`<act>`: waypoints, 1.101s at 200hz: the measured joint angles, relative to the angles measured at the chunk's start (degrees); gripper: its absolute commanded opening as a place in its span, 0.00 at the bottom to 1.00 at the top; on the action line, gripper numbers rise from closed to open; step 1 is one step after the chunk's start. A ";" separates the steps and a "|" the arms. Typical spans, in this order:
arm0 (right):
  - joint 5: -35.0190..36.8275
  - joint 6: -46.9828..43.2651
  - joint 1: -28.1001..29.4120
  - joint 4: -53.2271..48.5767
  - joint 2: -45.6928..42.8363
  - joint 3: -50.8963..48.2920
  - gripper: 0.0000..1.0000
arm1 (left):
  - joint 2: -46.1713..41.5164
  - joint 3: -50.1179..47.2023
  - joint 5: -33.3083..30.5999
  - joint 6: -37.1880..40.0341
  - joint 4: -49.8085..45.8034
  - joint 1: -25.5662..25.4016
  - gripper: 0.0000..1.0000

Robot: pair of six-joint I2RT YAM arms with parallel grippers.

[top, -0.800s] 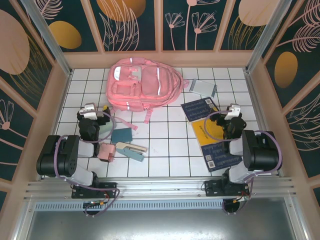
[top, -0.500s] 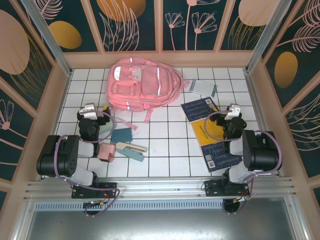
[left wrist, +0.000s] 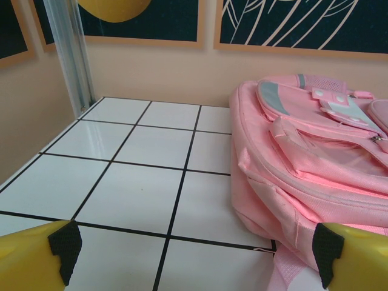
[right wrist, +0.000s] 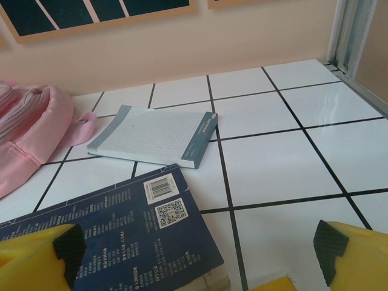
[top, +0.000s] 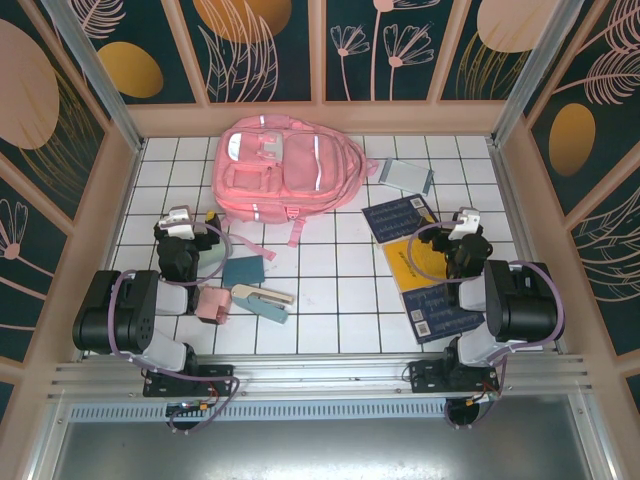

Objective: Pack the student bag
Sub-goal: Unzip the student bag at the top-center of the table.

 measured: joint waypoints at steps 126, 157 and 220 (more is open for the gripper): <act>3.96 -5.46 11.41 -17.73 -18.51 5.81 0.99 | -19.32 12.02 3.17 2.95 -23.45 -7.21 0.99; 7.56 -6.01 24.59 -25.53 -29.42 14.73 0.99 | -24.98 26.82 1.95 -5.99 -40.02 -13.70 0.99; 16.87 15.34 26.34 -57.07 -21.44 50.23 0.99 | -22.71 46.31 -5.51 -17.29 -66.45 -23.54 0.99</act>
